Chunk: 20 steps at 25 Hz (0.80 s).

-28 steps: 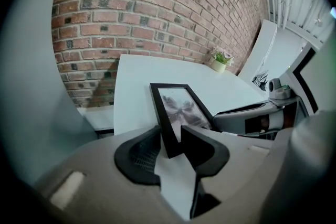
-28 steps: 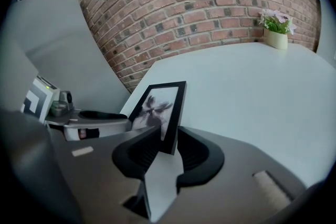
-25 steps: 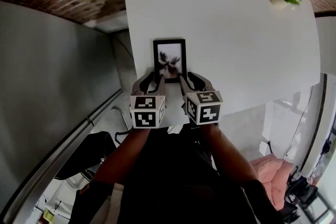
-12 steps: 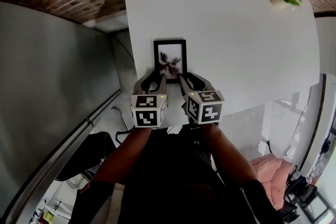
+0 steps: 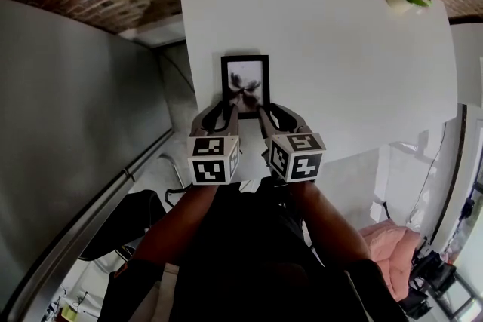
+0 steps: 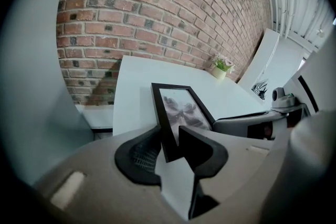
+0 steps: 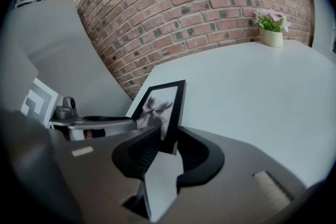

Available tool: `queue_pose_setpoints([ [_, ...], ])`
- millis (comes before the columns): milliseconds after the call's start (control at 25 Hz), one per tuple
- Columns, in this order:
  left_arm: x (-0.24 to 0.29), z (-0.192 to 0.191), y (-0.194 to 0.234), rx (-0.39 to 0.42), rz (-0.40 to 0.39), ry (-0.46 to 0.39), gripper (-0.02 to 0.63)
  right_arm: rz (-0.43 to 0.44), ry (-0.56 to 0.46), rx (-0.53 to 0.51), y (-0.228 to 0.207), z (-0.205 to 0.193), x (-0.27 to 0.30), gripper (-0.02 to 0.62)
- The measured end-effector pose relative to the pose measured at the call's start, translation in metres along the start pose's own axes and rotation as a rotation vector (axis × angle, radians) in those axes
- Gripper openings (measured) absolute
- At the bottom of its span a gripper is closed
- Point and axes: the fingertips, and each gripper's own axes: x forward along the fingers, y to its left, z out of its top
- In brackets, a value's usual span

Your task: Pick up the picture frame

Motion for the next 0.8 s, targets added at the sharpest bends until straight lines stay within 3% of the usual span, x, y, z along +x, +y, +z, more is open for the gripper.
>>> queue_pose_setpoints([
  [480, -0.039, 0.042, -0.027, 0.023, -0.034, -0.144, 0.083, -0.031, -0.145, -0.018, 0.011, 0.039, -0.053, 0.087],
  [800, -0.08, 0.052, -0.057, 0.034, -0.015, -0.23, 0.08, 0.001, -0.216, -0.056, 0.02, 0.045, -0.101, 0.081],
])
